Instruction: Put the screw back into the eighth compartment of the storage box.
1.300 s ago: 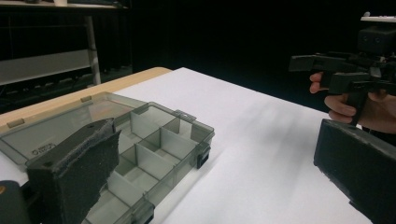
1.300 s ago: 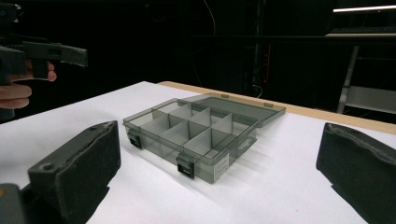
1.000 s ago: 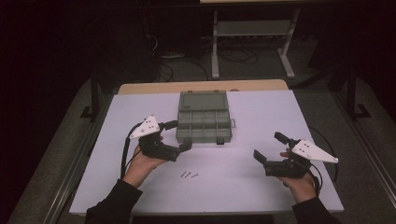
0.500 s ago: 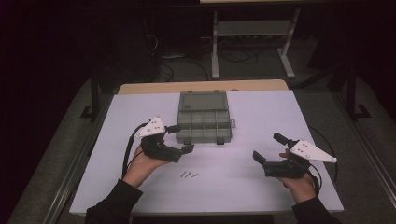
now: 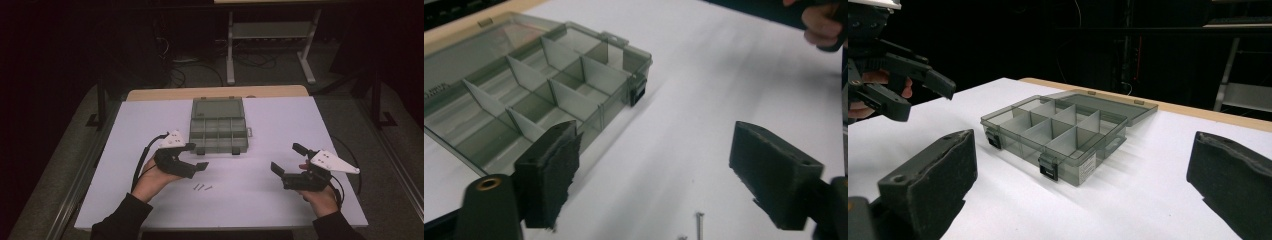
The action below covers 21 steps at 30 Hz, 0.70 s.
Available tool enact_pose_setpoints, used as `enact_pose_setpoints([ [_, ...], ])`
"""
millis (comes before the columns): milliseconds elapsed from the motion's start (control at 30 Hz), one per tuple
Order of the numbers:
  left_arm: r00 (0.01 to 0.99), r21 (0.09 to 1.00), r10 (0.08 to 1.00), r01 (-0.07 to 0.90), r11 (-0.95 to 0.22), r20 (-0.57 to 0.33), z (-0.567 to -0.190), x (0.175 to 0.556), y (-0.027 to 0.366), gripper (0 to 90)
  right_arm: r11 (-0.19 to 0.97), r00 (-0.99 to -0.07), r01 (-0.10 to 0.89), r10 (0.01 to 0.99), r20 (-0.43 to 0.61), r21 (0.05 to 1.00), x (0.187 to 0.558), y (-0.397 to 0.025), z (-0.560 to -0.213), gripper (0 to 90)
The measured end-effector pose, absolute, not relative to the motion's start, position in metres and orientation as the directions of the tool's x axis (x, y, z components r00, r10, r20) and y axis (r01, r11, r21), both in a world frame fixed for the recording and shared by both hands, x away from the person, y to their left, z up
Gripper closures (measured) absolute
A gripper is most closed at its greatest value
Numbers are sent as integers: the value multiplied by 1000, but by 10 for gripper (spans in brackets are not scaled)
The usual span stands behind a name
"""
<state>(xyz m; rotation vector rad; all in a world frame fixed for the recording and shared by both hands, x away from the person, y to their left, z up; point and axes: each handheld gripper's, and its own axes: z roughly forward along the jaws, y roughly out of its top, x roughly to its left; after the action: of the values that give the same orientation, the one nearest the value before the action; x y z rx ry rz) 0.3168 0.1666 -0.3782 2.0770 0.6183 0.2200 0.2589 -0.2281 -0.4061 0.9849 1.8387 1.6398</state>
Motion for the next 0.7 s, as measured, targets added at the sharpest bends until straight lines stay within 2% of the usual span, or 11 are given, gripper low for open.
enact_pose_setpoints([
  [100, 858, 813, 507, 352, -464, -82, -380, 317, 166, 240, 23, -623, 195, 775, 106, 981, 259, -228, -406, 0],
  [700, 847, 675, 511, 462, -575, -144, -399, 315, 162, 556, 22, -619, 190, 779, 103, 981, 258, -229, -406, 0],
])
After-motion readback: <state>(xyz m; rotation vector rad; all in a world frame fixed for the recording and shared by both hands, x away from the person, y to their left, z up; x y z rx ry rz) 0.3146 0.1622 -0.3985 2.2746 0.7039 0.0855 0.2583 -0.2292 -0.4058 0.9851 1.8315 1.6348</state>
